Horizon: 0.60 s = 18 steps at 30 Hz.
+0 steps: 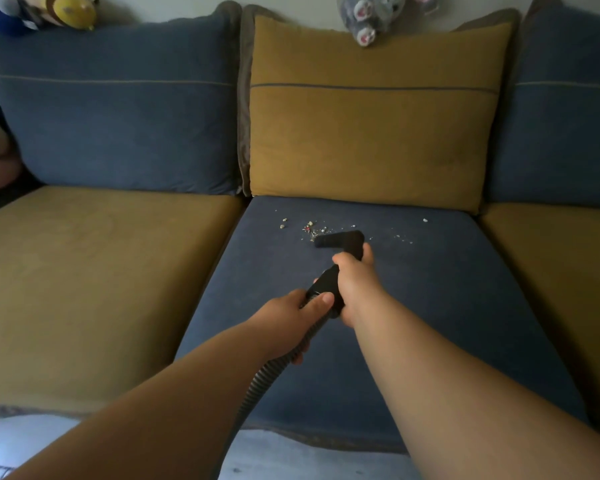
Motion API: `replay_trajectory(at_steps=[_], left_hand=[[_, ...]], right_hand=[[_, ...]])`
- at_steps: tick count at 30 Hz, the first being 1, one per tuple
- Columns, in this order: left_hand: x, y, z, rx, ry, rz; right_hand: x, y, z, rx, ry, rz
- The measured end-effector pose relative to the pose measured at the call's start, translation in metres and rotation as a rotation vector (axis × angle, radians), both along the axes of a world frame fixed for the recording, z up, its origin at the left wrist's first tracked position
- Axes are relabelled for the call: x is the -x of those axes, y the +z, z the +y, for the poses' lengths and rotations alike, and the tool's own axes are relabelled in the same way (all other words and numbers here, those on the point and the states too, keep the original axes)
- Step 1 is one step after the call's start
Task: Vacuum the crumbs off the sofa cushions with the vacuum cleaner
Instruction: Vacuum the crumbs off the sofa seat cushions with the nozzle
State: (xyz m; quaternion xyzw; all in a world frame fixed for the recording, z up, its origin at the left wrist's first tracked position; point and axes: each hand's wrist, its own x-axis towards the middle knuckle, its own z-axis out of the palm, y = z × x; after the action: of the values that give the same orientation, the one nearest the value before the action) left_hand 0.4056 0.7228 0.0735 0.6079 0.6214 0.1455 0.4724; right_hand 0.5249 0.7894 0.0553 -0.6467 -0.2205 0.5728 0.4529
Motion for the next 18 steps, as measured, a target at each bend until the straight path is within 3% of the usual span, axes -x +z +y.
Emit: replay_trajectory(at_steps=[10,18], left_hand=[[0.020,0.004,0.001,0.014,0.061,0.037],[0.000,0.006,0.002,0.028,-0.001,0.023]], right_hand=[[0.023,0.003,0.005,0.007,0.076,0.058],[0.002,0.008,0.000,0.029,-0.012,-0.049]])
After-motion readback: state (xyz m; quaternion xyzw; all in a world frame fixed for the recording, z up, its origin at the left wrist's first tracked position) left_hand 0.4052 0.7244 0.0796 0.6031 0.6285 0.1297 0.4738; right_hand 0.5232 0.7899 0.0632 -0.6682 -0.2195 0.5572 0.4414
